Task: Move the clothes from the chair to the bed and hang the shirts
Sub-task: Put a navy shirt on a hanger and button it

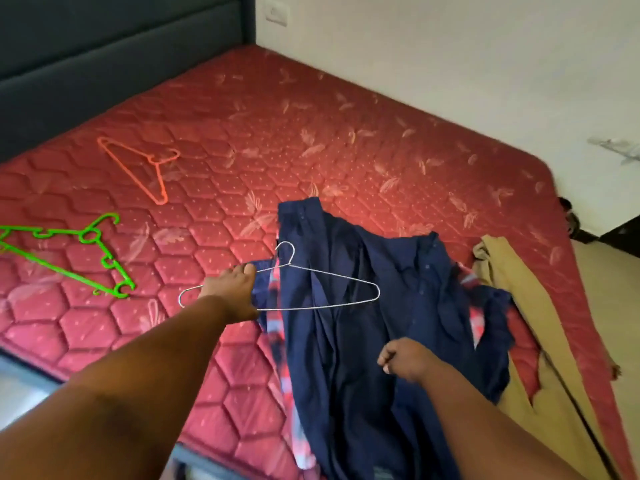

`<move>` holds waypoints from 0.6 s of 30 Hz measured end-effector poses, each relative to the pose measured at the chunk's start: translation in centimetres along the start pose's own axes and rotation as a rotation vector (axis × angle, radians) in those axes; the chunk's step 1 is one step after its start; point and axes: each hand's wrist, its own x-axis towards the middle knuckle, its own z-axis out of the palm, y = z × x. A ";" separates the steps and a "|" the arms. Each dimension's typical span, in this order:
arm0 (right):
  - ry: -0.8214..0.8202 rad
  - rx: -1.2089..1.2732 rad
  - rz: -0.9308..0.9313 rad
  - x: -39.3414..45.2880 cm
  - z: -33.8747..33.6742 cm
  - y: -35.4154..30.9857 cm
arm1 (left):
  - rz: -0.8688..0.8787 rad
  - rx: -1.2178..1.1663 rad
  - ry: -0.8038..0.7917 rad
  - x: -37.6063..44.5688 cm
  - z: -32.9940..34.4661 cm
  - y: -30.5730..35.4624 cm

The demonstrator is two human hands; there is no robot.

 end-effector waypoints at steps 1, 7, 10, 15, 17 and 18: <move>-0.061 -0.070 -0.058 0.8 0.7 1.4 | -0.052 -0.023 -0.019 -0.7 2.1 2.1; -0.257 -0.448 -0.267 2.9 4.9 6.0 | -0.197 -0.091 -0.191 -7.4 10.5 10.6; -0.264 -0.697 -0.472 3.1 7.2 6.5 | -0.259 -0.029 -0.205 -10.5 11.3 10.4; -0.234 -0.927 -0.761 3.5 11.2 4.4 | -0.493 -0.055 -0.159 -14.6 11.3 7.6; -0.183 -1.008 -0.766 3.8 13.3 3.9 | -0.578 -0.093 -0.113 -16.3 11.6 7.3; -0.168 -1.053 -0.757 4.0 14.1 3.6 | -0.624 -0.128 -0.087 -17.5 12.0 7.4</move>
